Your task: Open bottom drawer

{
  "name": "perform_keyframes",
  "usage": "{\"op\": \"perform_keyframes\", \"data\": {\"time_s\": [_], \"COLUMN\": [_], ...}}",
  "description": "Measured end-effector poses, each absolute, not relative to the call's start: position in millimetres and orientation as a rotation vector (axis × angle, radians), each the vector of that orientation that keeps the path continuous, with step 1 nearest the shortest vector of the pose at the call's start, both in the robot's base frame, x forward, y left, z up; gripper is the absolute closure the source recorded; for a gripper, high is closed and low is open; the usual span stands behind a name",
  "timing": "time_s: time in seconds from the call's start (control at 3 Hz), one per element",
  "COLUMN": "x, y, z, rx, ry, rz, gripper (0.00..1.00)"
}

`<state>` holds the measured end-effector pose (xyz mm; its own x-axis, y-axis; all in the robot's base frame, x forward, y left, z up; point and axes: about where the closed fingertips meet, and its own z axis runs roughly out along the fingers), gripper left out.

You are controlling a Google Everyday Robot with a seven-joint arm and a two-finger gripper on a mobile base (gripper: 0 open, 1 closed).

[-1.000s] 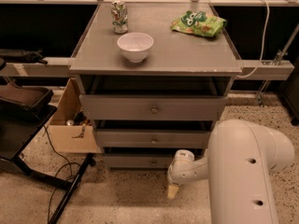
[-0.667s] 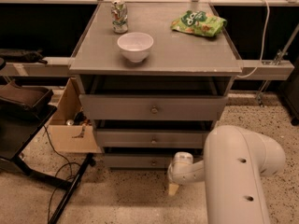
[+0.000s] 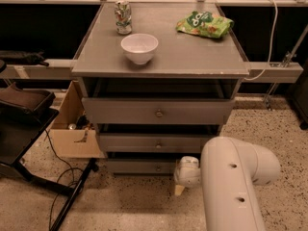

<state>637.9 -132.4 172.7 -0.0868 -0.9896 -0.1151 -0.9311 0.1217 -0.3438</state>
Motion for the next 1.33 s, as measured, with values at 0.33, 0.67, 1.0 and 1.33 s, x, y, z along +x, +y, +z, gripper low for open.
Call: {"op": "perform_keyframes", "data": {"time_s": [0.33,0.67,1.0,1.33], "x": [658,673,684,685], "y": [-130,-124,-110,-102], "z": [161,155,152,154], "rx": [-1.885,-1.909,-1.952,-2.000], "ry": [2.076,2.074,2.083,2.100], "rz": [-0.278,-0.297,-0.315,-0.332], "gripper": [0.00,0.00,0.18,0.41]}}
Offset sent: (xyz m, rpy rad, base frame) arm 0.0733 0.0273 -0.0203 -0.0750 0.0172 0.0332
